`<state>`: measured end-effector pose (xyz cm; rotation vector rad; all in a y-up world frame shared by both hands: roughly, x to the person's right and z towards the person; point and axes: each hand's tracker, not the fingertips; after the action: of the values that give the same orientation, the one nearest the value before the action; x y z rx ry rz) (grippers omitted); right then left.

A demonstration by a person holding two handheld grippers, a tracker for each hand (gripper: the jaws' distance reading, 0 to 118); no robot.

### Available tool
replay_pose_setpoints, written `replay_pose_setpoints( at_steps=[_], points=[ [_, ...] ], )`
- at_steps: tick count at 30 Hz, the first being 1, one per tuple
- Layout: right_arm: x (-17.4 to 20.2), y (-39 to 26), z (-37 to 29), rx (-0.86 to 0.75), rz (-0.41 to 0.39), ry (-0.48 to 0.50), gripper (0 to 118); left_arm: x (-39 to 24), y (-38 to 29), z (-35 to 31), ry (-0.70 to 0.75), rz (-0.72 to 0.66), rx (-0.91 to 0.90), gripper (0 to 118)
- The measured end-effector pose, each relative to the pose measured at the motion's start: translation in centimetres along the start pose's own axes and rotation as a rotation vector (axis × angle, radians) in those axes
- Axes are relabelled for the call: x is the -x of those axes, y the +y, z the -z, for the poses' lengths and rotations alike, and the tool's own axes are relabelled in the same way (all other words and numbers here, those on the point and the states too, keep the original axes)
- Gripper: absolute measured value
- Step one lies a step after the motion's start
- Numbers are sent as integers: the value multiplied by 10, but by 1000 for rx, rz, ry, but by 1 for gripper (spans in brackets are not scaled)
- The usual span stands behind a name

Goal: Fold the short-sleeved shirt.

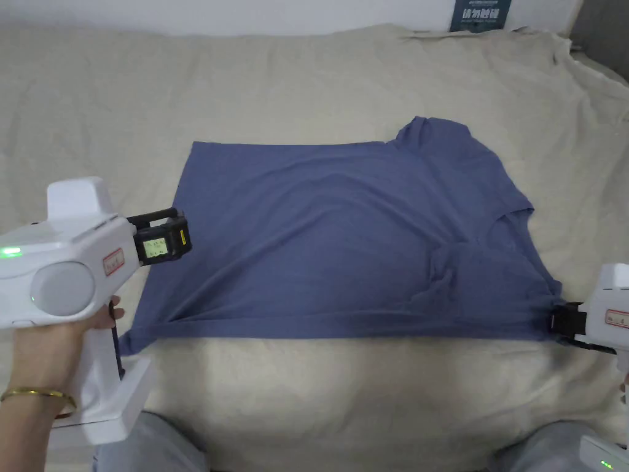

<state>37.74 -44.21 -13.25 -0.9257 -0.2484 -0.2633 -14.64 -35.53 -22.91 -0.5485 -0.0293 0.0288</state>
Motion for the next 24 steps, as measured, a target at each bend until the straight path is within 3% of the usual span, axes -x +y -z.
replay_pose_setpoints(
  at_steps=[9,13,18,24],
  points=[
    [3,0,4,11,-8,-11,4,50,-41,32,24,111,382,118],
    [4,-1,5,17,-6,-16,4,48,-74,37,-3,148,450,110],
    [3,-1,5,21,0,-20,4,41,-95,45,1,183,474,69],
    [3,-3,8,29,-2,-24,4,30,-94,44,-30,189,384,2]
  ],
)
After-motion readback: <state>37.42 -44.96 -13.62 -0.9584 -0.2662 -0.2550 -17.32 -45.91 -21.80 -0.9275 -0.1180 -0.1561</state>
